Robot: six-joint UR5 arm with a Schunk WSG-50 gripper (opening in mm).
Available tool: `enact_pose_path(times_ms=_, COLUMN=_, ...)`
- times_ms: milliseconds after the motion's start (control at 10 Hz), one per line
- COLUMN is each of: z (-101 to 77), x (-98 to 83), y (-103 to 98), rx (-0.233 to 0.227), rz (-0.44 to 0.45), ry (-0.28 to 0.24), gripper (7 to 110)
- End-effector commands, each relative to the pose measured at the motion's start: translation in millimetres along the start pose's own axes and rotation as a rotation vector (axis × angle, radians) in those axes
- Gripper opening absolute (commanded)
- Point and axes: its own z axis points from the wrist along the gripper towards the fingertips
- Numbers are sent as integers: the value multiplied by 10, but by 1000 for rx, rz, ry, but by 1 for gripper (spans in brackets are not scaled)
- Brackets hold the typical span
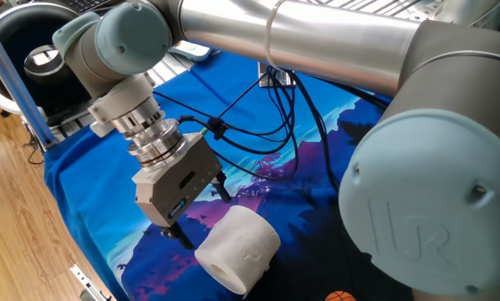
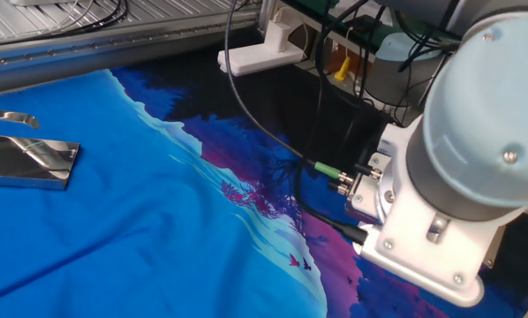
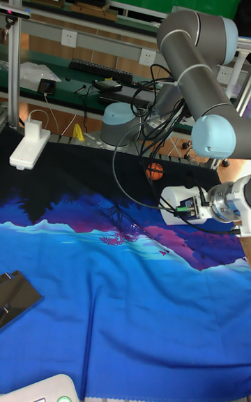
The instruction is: Put the toilet paper on its holder
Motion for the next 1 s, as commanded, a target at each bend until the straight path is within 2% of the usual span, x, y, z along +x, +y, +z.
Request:
enact_pose_path(times_ms=0, z=14, x=45, y=-17, rx=1, rz=6, ry=23, gripper=110)
enact_pose_path(times_ms=200, z=17, x=64, y=17, rx=-13, rz=6, ry=33, gripper=110)
enact_pose_path(times_ms=300, z=4, x=66, y=92, rx=-44, rz=0, ry=31, gripper=88)
enact_pose_path(times_ms=500, z=-144, x=-23, y=139, rx=-80, rz=-20, ry=-20, gripper=88)
enact_pose_path(times_ms=600, z=-163, x=-170, y=116, rx=-65, rz=-14, ry=-76, gripper=88)
enact_pose_path(times_ms=700, z=-159, x=-260, y=119, rx=-58, rz=-19, ry=-108, gripper=88)
enact_pose_path(times_ms=900, z=-161, x=-262, y=65, rx=-31, rz=-10, ry=-116, gripper=88)
